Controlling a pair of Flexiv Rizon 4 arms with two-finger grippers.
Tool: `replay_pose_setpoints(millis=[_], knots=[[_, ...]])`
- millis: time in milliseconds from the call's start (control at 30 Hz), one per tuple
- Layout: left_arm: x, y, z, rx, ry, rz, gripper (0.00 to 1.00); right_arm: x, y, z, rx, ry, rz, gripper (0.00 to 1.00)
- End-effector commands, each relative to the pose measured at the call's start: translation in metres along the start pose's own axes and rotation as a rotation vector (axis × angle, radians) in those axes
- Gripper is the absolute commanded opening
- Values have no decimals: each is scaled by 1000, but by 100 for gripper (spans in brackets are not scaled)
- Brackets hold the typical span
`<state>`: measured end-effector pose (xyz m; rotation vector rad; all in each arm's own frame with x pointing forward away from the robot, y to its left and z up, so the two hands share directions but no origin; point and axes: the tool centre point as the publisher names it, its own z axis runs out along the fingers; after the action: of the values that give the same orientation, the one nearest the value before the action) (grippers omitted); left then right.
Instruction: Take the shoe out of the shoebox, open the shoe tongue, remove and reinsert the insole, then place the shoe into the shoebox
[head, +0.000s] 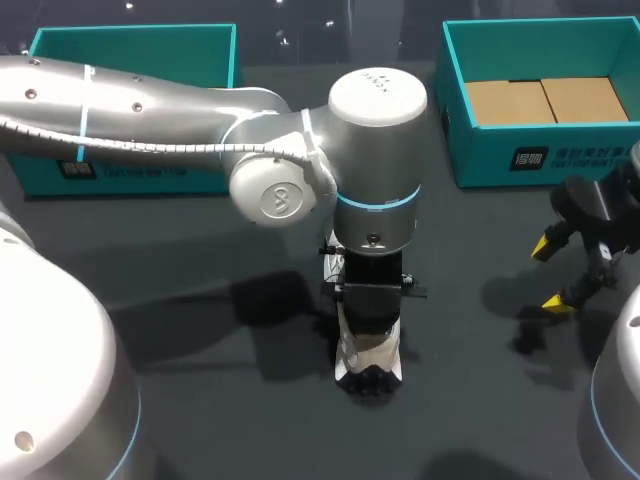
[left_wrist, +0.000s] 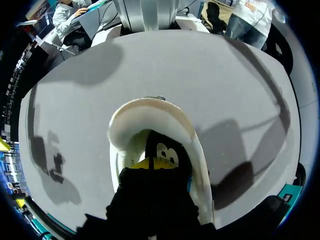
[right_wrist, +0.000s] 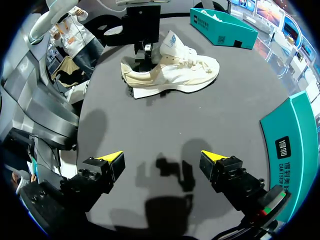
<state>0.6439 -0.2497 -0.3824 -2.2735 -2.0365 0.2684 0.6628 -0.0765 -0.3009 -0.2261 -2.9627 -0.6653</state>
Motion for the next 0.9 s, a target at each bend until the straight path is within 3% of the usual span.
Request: replay_pose_setpoints(millis=[33,300,567,700,900], knots=[[14,-16,-16,-46,-57,12,0,1,0,0,2,-3,1,100],[14,-12,18,6,54,0,0,1,0,0,2,-3,1,100],[12,-3,41,9,69,-24,0,1,0,0,2,-3,1,100],[10,-5,32,-22,29,-31,0,1,0,0,2,-3,1,100],[12,-8,0,-90,-20,-30,0,1,0,0,2,-3,1,100]])
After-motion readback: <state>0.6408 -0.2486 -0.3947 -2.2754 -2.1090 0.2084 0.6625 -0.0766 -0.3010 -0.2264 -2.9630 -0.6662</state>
